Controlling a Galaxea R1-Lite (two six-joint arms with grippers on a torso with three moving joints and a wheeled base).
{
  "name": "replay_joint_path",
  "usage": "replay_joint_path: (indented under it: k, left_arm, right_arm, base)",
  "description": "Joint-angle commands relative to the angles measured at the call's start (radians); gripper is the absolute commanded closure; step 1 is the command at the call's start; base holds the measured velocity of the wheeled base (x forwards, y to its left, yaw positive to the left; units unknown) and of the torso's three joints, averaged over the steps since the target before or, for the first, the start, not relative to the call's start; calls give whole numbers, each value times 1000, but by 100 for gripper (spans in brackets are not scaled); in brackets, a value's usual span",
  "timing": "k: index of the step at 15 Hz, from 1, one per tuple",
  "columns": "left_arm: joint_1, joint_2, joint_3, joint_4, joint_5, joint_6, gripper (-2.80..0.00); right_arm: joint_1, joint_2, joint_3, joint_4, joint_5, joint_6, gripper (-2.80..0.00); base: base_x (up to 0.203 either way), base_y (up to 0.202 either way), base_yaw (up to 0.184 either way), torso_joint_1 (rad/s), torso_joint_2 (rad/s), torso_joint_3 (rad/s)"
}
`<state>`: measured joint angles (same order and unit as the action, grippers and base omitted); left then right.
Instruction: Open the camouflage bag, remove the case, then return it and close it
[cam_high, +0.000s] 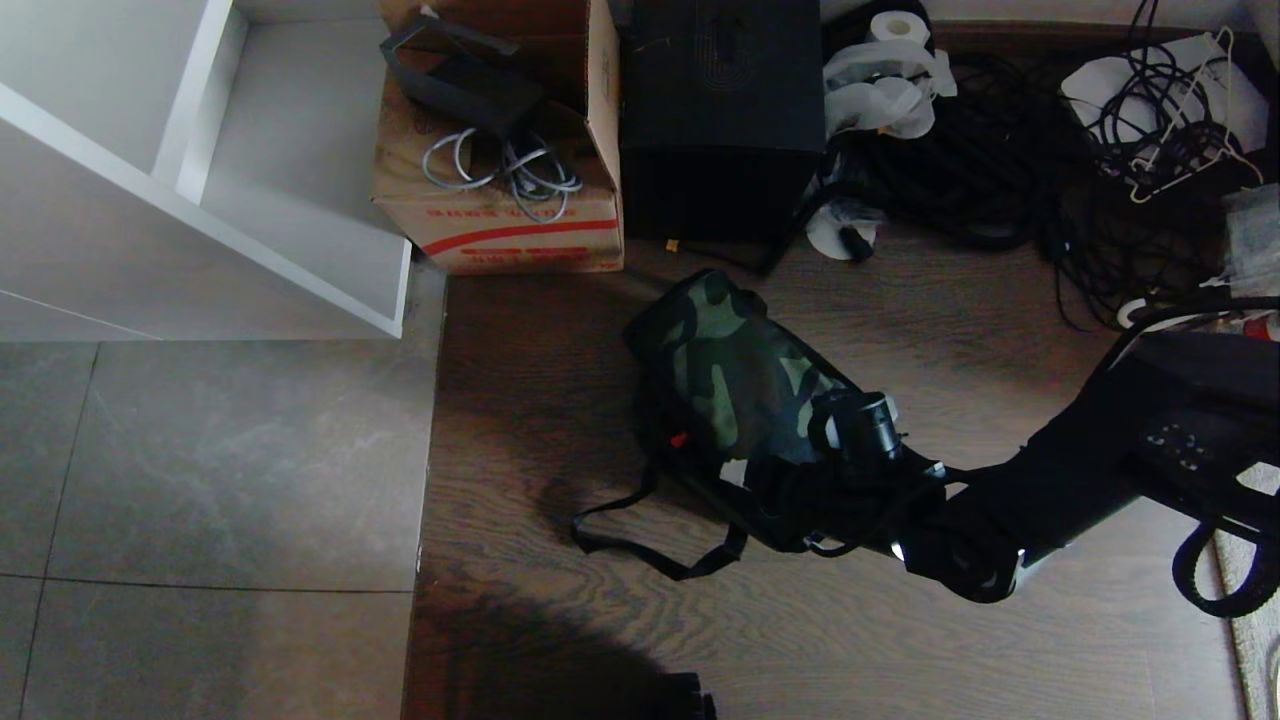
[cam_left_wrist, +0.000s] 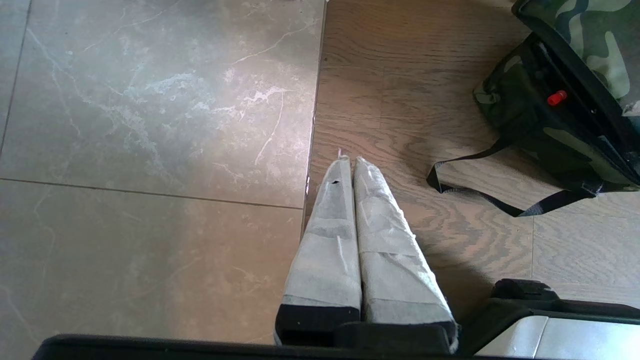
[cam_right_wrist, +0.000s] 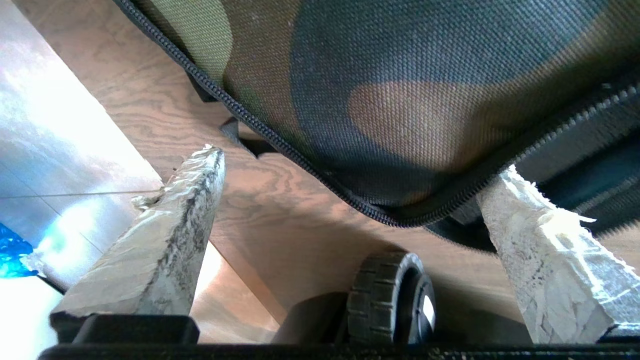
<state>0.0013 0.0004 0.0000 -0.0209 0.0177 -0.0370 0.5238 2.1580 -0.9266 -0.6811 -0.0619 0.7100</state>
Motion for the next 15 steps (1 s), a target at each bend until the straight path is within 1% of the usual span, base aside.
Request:
replay_joint_path:
  k: [1,2,3,10,12,13,15]
  left_arm:
    - [0,-2,11,-1,1,-1,0]
    - [0,-2,11,-1,1,0,0]
    - [0,-2,11,-1,1,-1,0]
    - [0,-2,11,-1,1,-1,0]
    - [0,-2,11,-1,1,-1,0]
    - [0,-2,11,-1,1,0,0]
    - [0,-2,11,-1,1,-1,0]
  right_arm:
    - [1,7,-8,-8,-2,5,-280]
    - [1,5,-8,-9,-20,5,-280]
    - [1,5,-9,-9,-32,6,0]
    - [1,6,6,-12,-47,-7,0]
    - [0,-12,39,-2,-46,-11,0]
    - [-1,-28,57,1,-45,-21,0]
    - [-14,-81,136,17,-39,-111,0]
  base:
    - [0,0,0,0,0,0]
    - [0,0,0,0,0,0]
    - [0,0,0,0,0,0]
    - [0,0,0,0,0,0]
    - [0,0,0,0,0,0]
    - [0,0,0,0,0,0]
    - [0,0,0,0,0,0]
